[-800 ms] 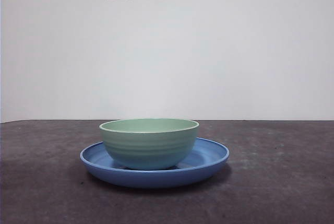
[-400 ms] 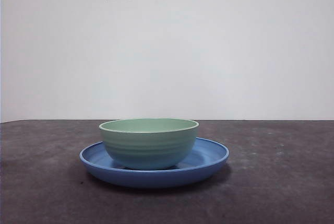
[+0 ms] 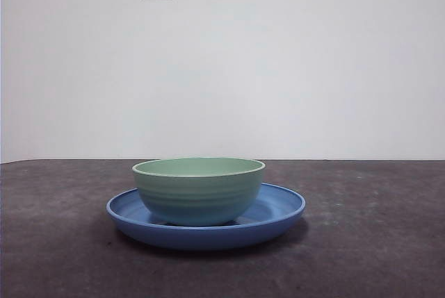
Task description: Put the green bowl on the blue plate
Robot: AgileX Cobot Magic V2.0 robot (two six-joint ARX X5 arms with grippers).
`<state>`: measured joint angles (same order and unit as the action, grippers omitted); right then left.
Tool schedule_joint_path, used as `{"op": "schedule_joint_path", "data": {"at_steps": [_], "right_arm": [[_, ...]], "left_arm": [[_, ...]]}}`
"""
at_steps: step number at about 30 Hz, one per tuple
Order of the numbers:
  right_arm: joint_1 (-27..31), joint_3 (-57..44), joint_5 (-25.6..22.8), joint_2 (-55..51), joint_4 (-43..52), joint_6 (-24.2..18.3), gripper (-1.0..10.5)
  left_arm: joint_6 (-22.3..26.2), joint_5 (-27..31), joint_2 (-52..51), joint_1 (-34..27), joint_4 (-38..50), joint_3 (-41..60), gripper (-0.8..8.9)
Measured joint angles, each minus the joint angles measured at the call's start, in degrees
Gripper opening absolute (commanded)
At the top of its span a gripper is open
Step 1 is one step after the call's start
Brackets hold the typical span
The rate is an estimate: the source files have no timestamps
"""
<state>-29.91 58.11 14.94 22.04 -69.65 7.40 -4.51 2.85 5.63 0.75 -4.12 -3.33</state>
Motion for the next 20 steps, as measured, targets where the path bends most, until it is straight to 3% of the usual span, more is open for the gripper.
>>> {"op": "schedule_joint_path", "data": {"at_steps": [14,20], "right_arm": [[0.00,0.00,0.00,0.00,0.00,0.00,0.2],[0.00,0.00,0.00,0.00,0.00,0.00,0.2]], "left_arm": [[-0.52,-0.02,-5.38,0.00,-6.38,1.46,0.19],[3.15,-2.19,-5.38,0.00,-6.43,1.46,0.19]]}}
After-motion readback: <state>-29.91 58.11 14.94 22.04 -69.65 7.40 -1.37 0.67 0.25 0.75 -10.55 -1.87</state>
